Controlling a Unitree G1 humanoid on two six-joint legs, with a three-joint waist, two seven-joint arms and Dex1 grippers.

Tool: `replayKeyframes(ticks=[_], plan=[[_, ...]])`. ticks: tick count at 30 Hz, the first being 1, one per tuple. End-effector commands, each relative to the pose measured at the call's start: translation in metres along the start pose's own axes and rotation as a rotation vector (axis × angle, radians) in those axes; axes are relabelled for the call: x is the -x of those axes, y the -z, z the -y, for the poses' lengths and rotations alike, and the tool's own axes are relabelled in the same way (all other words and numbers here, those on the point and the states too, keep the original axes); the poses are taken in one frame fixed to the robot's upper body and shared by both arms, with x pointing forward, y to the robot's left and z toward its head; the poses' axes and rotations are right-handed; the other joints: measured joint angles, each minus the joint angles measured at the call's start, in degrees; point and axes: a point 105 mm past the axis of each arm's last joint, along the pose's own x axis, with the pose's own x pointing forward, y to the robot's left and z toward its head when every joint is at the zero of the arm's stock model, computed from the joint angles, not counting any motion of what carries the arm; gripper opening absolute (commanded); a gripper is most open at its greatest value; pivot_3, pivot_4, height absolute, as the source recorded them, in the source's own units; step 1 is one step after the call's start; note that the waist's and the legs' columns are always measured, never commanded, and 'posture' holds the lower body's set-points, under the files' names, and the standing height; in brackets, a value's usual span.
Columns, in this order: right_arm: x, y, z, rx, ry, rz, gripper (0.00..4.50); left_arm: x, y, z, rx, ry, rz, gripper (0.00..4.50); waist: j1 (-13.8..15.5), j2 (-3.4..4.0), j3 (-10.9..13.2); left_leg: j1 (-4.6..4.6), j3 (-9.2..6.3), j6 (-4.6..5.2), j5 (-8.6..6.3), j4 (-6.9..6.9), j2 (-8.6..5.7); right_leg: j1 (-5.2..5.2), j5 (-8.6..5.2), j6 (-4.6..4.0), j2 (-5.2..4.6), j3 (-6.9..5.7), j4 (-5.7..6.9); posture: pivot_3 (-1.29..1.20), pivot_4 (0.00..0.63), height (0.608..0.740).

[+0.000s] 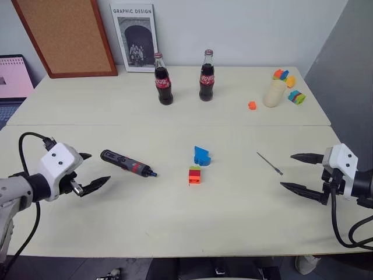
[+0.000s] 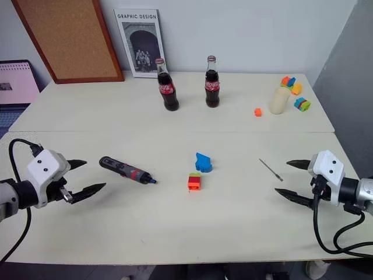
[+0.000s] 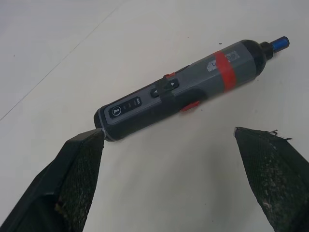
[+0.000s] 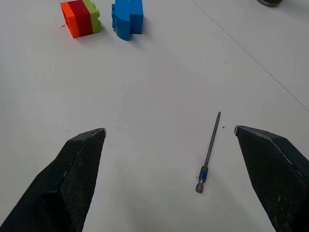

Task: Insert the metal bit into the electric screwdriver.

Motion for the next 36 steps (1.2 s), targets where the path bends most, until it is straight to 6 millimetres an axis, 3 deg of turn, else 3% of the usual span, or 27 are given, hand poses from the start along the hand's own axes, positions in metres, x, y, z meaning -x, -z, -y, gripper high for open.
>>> replayKeyframes(ticks=[1,13,23,29,36], plan=[[0.002,-0.007,0.002,0.040,0.007,0.017,4.50,0.006,-0.014,-0.003,-0.030,-0.016,0.052,4.45,0.00,0.00,0.00,0.00,0.00,0.00,0.00,0.00,0.00,0.00,0.00,0.00,0.00,-0.01,0.00,0.00,0.150,0.740],[-0.005,-0.013,-0.001,0.046,0.006,0.043,4.50,-0.002,-0.035,-0.007,0.016,-0.026,0.150,4.45,0.00,-0.02,0.00,-0.01,0.01,0.00,0.00,0.01,-0.01,0.00,0.01,0.01,0.00,-0.01,0.02,0.00,0.150,0.740],[-0.037,-0.046,-0.013,0.013,-0.034,0.200,4.50,-0.018,-0.059,0.028,-0.113,0.142,0.184,4.45,-0.11,-0.01,0.02,0.01,-0.01,0.00,0.00,0.01,0.00,0.00,0.01,0.01,0.01,0.03,0.05,0.00,0.150,0.740],[-0.109,-0.059,-0.014,0.034,-0.012,0.176,4.50,-0.037,-0.080,0.064,-0.175,0.297,0.251,4.45,-0.35,0.00,0.03,0.06,-0.01,-0.01,0.01,0.03,0.01,-0.01,0.07,0.07,0.04,0.07,0.10,0.00,0.150,0.740],[-0.163,-0.067,-0.017,0.001,-0.079,0.140,4.50,-0.049,-0.088,0.076,-0.202,0.350,0.284,4.45,-0.13,0.00,0.03,-0.12,-0.03,-0.01,0.01,0.04,0.00,-0.13,0.05,0.04,0.06,0.05,0.07,0.00,0.150,0.740]])
